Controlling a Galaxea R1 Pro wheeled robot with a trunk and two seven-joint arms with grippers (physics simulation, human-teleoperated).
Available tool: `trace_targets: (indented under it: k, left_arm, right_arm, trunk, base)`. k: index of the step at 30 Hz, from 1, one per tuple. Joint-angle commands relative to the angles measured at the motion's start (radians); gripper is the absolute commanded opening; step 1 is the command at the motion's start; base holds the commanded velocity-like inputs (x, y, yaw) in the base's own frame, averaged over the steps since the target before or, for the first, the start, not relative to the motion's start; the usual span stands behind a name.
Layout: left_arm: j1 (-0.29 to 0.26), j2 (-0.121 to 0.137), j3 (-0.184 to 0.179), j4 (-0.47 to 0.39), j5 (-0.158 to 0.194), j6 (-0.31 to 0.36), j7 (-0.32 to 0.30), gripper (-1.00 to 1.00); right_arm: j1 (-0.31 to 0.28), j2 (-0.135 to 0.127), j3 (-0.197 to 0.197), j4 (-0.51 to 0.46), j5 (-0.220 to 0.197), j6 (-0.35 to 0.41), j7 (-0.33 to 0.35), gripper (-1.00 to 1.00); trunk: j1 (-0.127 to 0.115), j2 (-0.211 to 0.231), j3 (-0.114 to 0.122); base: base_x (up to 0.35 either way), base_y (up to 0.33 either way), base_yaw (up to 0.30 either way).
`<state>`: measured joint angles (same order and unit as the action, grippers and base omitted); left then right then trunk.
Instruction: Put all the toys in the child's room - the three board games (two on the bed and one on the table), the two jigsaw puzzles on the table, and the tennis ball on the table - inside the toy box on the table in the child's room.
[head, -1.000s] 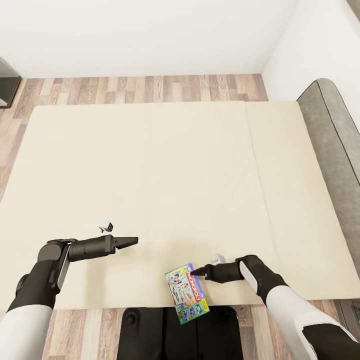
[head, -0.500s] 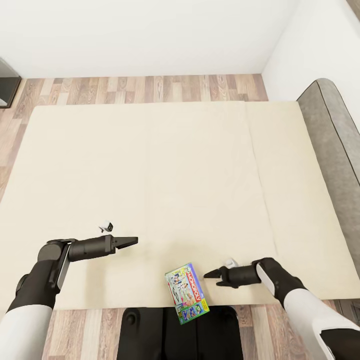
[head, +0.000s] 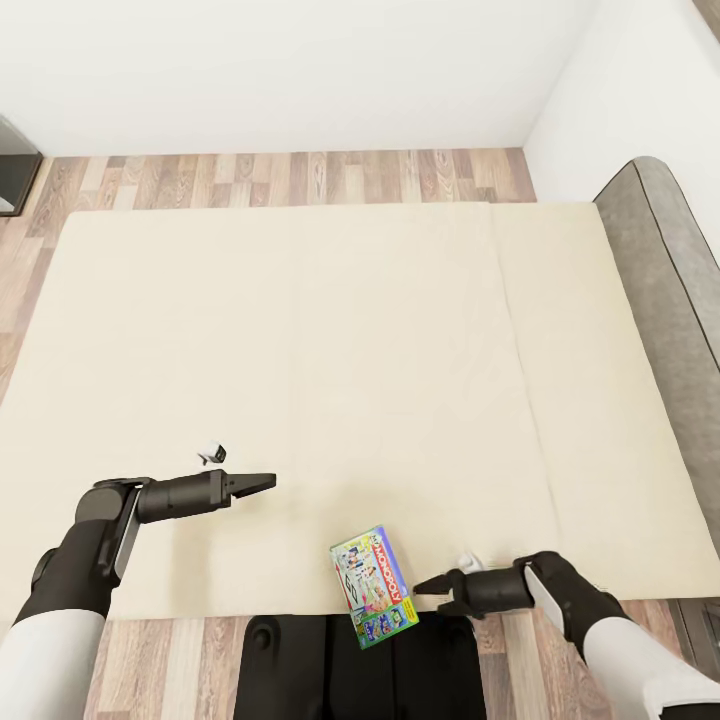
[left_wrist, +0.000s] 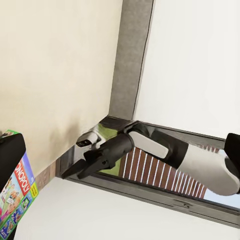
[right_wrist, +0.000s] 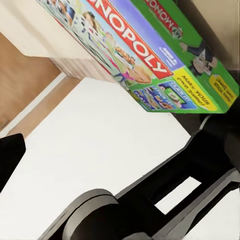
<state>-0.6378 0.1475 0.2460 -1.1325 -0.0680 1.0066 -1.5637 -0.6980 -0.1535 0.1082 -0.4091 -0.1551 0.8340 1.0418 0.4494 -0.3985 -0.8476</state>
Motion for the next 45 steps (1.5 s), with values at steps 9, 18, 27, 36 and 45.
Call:
trace_targets:
  k: [9, 18, 27, 36, 45]
  left_arm:
    - [0.0, 0.0, 0.001, 0.0, -0.007, 0.01, -0.007, 1.0]
    - [0.0, 0.0, 0.001, -0.001, -0.007, 0.01, -0.007, 1.0]
    - [0.0, 0.0, 0.001, -0.001, -0.007, 0.01, -0.007, 1.0]
    - [0.0, 0.0, 0.002, -0.001, -0.007, 0.01, -0.007, 1.0]
    - [0.0, 0.0, 0.002, -0.001, -0.007, 0.01, -0.007, 1.0]
  right_arm:
    - [0.053, 0.0, 0.012, -0.001, -0.009, 0.003, -0.003, 1.0]
    - [0.082, 0.005, 0.013, 0.009, -0.009, -0.061, -0.003, 1.0]
    - [0.084, 0.012, 0.013, 0.01, -0.01, -0.168, -0.019, 1.0]
    - [0.084, 0.015, 0.012, 0.013, -0.014, -0.209, -0.108, 1.0]
    - [0.084, 0.015, 0.008, 0.014, -0.021, -0.215, -0.178, 1.0]
  trunk:
    - [0.001, -0.002, -0.001]
    - [0.001, -0.002, -0.001]
    - [0.001, -0.002, -0.001]
    - [0.001, -0.002, -0.001]
    - [0.001, -0.002, -0.001]
  base:
    - [0.0, 0.0, 0.0]
    - [0.0, 0.0, 0.0]
    - [0.0, 0.0, 0.0]
    - [0.0, 0.0, 0.0]
    - [0.0, 0.0, 0.0]
